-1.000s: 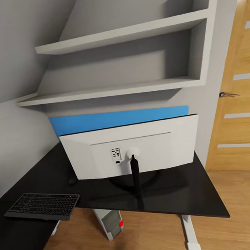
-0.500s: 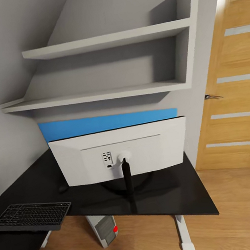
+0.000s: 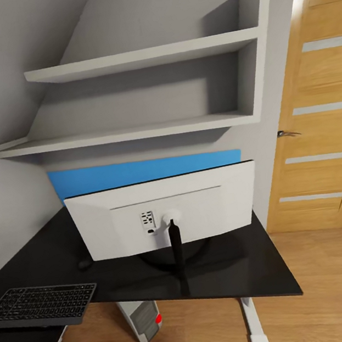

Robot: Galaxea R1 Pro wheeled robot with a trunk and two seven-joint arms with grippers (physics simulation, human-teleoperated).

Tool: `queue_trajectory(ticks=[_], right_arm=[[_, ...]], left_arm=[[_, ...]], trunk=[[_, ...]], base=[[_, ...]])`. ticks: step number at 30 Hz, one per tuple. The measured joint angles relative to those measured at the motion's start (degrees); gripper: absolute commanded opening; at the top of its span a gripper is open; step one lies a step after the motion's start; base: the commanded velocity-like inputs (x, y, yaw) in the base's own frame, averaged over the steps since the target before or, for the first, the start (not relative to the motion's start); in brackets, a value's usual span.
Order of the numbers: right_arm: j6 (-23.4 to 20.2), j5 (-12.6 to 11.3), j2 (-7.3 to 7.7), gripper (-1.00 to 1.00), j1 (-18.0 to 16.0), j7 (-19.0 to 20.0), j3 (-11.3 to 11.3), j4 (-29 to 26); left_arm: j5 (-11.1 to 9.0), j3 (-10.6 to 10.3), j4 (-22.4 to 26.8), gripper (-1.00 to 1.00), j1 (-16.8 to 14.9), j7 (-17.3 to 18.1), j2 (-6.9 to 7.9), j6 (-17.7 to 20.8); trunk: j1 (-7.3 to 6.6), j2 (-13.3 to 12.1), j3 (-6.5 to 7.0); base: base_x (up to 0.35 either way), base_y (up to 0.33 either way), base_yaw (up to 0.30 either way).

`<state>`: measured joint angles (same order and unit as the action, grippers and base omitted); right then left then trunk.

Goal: In the bedroom, organize the workspace by keeping the computer under the desk, ensuring the monitor is on the desk, placing the keyboard on the desk next to the monitor, placing the mouse on the desk next to the keyboard, moving the folder from the swivel chair onto the desk next to the mouse, stacking the notebook on top of the folder with the pen on top of the notebook, and positioning the swivel chair next to the desk.

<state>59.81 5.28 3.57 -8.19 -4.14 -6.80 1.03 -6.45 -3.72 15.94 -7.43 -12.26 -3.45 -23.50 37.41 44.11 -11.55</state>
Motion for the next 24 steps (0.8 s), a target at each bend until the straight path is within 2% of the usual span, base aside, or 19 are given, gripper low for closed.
queue_trajectory(ticks=[14, 22, 23, 24], right_arm=[[0.0, 0.0, -0.01, 1.00, 0.0, 0.0, 0.0, 0.0], [0.0, 0.0, -0.53, 1.00, 0.0, 0.0, 0.0, 0.0], [0.0, -0.1, -0.51, 1.00, 0.0, -0.1, 0.0, 0.0], [0.0, -0.1, -0.51, 1.00, 0.0, -0.1, 0.0, 0.0]], left_arm=[[0.0, -0.1, -2.0, 1.00, 0.0, 0.1, 0.00, 0.0], [0.2, -0.3, -2.2, 1.00, 0.0, 0.2, -0.19, -0.2], [0.6, -1.0, 0.4, 1.00, 0.0, 0.6, -0.31, -3.5], [0.8, -1.3, 1.2, 1.00, 0.0, 0.6, -0.32, -4.0]], trunk=[[0.00, 0.0, 0.01], [0.00, 0.0, 0.01], [0.00, 0.0, 0.01], [0.00, 0.0, 0.01]], base=[[0.003, 0.005, -0.001], [0.000, 0.000, 0.000], [0.000, 0.000, 0.000], [0.000, 0.000, 0.000]])
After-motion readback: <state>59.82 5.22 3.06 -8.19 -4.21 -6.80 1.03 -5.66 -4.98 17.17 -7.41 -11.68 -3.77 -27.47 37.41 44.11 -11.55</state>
